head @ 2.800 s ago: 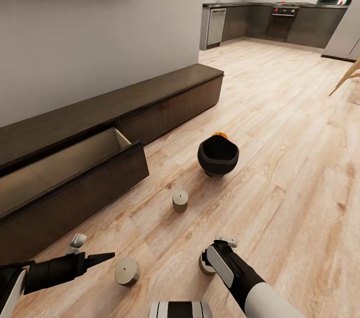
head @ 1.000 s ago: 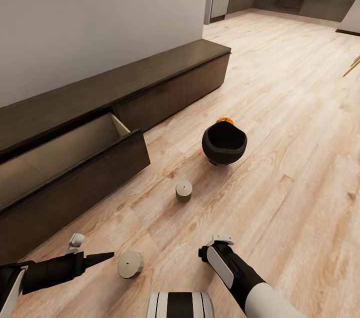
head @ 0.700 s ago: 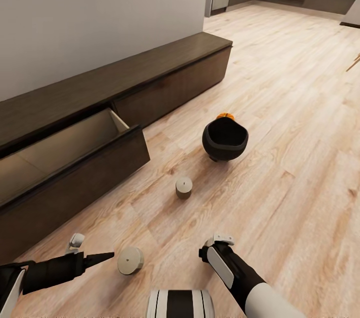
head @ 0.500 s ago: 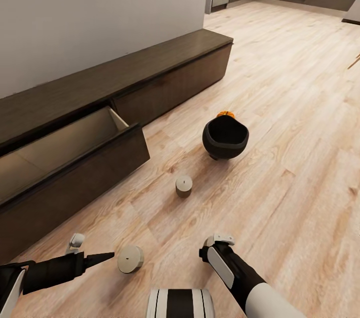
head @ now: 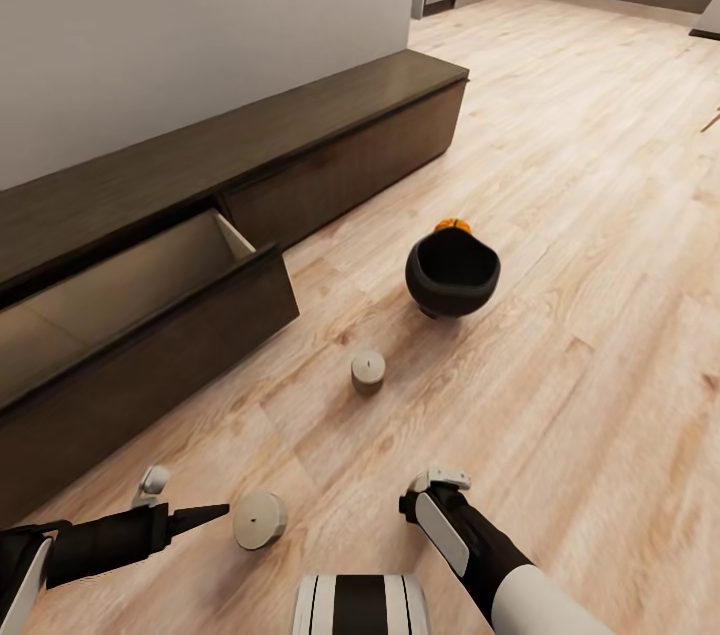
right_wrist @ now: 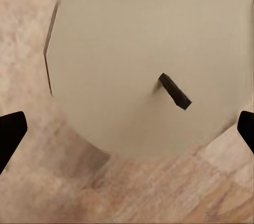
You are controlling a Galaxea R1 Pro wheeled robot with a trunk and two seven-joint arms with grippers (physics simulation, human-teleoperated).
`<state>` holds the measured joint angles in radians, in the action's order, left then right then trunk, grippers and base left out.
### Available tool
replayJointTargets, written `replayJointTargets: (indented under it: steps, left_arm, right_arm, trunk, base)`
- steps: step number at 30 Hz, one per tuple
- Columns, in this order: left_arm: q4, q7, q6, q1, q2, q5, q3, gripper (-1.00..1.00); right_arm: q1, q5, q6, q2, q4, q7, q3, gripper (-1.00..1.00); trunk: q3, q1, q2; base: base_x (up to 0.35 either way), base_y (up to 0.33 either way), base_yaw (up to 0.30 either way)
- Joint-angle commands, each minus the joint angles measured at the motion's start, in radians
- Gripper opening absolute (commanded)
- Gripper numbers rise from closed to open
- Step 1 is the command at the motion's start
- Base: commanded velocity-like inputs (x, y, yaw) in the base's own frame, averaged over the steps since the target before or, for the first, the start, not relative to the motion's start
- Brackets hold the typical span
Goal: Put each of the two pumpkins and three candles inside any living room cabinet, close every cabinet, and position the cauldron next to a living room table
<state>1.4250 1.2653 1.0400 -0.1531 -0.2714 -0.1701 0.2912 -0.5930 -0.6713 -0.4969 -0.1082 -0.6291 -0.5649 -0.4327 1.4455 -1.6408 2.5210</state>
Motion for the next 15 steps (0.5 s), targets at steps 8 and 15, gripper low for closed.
replayJointTargets:
  steps: [8,15]
  left_arm:
    - [0.0,0.002,0.007,0.0,0.0,-0.002,0.0,1.0]
    - [0.0,0.002,0.007,0.0,0.001,-0.002,-0.001,1.0]
  right_arm:
    - [-0.001,-0.009,0.007,0.002,-0.001,-0.008,-0.005,1.0]
    - [-0.001,-0.01,0.008,0.002,-0.001,-0.008,-0.001,1.0]
  trunk:
    - [0.001,0.0,0.0]
    - [0.001,0.0,0.0]
  base:
    - [0.075,0.0,0.0]
    - [0.039,-0.004,0.0]
